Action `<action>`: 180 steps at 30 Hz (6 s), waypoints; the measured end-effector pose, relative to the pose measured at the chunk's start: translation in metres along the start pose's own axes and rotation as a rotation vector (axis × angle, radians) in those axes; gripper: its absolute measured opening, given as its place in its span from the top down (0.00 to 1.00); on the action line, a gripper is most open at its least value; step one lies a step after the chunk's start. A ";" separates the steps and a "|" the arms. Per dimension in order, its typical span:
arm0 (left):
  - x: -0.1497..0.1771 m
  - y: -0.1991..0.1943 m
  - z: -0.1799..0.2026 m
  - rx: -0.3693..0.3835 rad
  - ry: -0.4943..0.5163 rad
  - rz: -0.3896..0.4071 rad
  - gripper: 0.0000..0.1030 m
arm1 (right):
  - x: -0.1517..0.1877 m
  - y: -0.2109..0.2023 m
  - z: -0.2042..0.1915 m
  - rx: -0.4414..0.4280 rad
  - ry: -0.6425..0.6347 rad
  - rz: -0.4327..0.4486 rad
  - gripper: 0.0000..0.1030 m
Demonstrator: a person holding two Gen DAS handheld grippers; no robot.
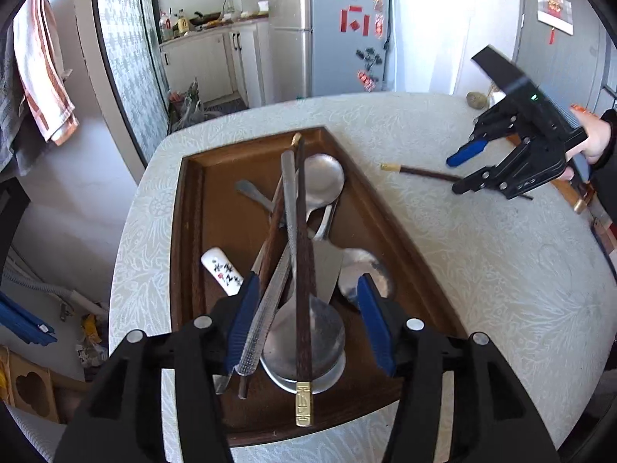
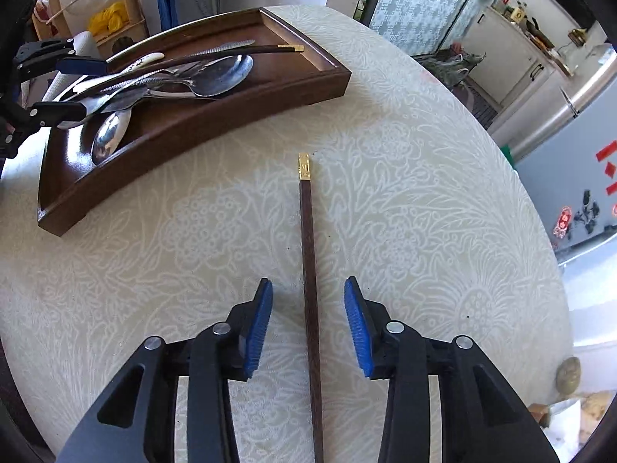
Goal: Organize utensils
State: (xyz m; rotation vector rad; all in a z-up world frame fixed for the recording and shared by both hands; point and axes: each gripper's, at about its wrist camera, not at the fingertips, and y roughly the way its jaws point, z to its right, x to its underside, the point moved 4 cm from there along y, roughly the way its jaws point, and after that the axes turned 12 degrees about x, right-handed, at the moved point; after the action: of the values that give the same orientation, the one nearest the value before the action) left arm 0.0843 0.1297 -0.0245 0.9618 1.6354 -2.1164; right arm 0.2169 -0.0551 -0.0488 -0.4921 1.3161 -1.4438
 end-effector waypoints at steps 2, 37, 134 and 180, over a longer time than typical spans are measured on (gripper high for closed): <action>-0.005 -0.003 0.007 0.021 0.021 0.012 0.43 | 0.002 0.000 0.003 -0.014 0.014 0.000 0.66; -0.029 0.037 0.047 0.214 0.169 -0.011 0.35 | -0.020 -0.068 -0.053 -0.146 -0.146 0.168 0.95; 0.032 -0.062 0.050 -0.215 -0.012 0.409 0.07 | 0.084 -0.123 -0.096 0.190 0.634 0.605 0.10; 0.037 -0.060 0.060 -0.182 0.068 0.418 0.03 | 0.075 -0.124 -0.112 0.237 0.538 0.604 0.03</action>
State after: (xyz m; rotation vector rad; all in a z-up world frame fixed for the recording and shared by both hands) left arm 0.0021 0.0973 0.0032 1.2032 1.4696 -1.6475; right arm 0.0447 -0.0925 0.0018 0.4583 1.5046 -1.2186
